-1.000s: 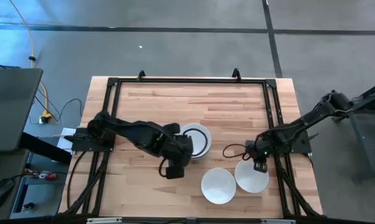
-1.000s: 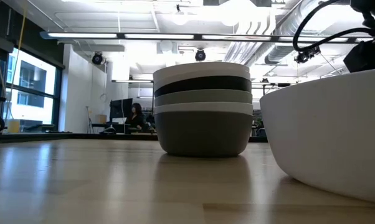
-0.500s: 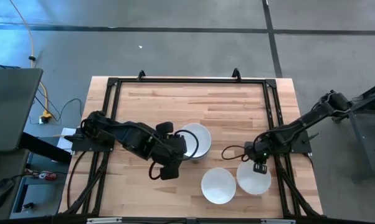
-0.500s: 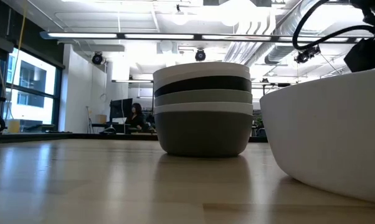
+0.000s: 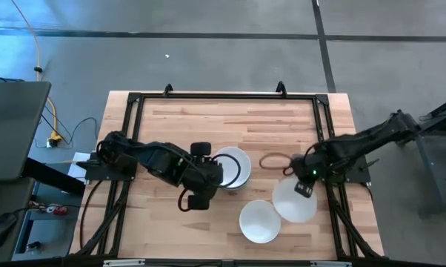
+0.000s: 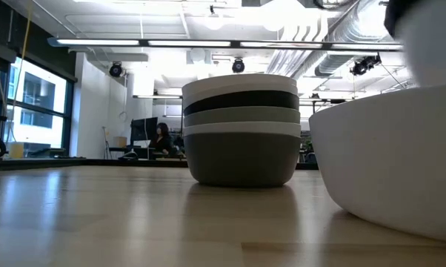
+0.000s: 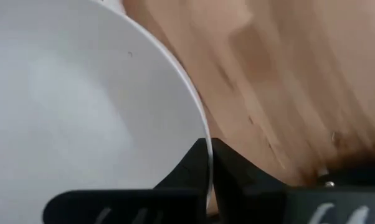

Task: Nest bowls inside each other
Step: Stack the white bowl on top of the white bowl

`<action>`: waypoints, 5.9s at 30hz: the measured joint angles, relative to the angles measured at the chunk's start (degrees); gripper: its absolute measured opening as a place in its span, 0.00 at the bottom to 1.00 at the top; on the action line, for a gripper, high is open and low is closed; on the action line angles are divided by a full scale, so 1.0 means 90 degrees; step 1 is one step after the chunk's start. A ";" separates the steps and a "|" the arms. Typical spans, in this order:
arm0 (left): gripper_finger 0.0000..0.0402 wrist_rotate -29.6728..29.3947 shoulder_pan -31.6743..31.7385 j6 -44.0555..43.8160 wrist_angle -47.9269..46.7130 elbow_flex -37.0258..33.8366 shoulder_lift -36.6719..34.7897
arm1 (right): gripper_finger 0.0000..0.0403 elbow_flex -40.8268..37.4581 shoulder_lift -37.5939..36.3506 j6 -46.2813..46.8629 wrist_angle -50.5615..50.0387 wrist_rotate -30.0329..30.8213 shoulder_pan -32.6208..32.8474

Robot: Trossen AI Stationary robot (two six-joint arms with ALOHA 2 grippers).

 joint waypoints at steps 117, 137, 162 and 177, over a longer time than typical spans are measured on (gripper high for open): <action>0.44 0.0570 0.1483 0.1256 0.3642 -0.6492 -0.7490 | 0.13 0.4256 0.4435 -0.0318 0.0640 0.0331 -0.2416; 0.44 0.0570 0.1485 0.1258 0.3645 -0.6492 -0.7490 | 0.00 0.4239 0.4435 -0.0552 0.0693 0.0424 -0.2419; 0.44 0.0570 0.1485 0.1183 0.3655 -0.6492 -0.7490 | 0.00 0.4188 0.4713 -0.0792 0.0622 0.0449 -0.2401; 0.44 0.1445 0.1481 0.1083 0.3917 -0.6675 -0.7319 | 0.00 0.5039 0.4769 -0.1310 0.1075 0.0397 -0.2262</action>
